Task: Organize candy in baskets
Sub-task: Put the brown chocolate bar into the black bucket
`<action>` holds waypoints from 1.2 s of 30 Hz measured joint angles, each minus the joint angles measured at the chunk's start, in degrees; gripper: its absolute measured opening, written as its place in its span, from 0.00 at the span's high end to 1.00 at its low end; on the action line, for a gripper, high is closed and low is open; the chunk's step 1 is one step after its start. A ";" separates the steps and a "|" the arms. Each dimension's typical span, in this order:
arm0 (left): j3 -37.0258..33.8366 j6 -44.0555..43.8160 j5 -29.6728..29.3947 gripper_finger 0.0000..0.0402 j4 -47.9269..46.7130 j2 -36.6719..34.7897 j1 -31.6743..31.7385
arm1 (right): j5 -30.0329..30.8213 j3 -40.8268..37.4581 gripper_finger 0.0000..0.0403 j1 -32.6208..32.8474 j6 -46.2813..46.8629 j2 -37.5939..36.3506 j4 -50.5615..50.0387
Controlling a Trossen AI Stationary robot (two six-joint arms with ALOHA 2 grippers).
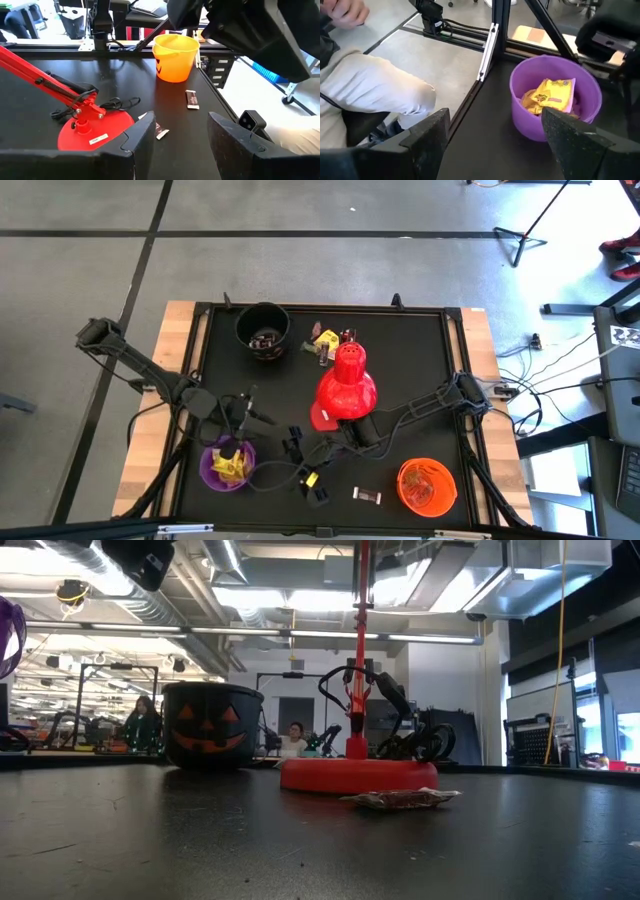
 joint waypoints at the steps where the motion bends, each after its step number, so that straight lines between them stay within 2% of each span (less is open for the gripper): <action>1: 0.00 0.00 -0.01 0.58 0.00 -0.01 0.00 | 0.00 0.00 0.22 -0.02 1.19 0.00 -0.04; 5: 0.00 0.00 -0.02 0.58 0.00 -0.01 0.00 | 0.09 0.00 0.22 -0.02 4.44 0.45 -0.78; 9: 0.00 -0.09 -0.02 0.58 -0.02 0.01 0.00 | 1.14 0.00 0.22 -0.02 6.52 2.14 -5.86; 14: 0.00 -0.18 -0.02 0.58 -0.11 0.01 -0.13 | 7.94 -0.11 0.22 -0.07 12.09 3.28 -18.59; 18: 0.00 -0.20 -0.02 0.58 -0.37 0.01 -0.13 | 10.18 -0.11 0.22 -0.02 15.20 3.37 -26.30; 22: 0.00 -0.17 -0.04 0.58 -0.25 0.01 -0.13 | 10.99 -0.07 0.22 0.53 16.06 3.37 -25.45; 30: 0.01 -0.17 -0.20 0.58 -0.31 0.01 -0.13 | 13.29 -0.07 0.22 2.45 10.39 3.37 -25.02; 36: 0.00 -0.02 -0.22 0.58 -0.33 0.03 -0.13 | 15.05 -0.07 0.22 3.73 9.95 2.16 -21.38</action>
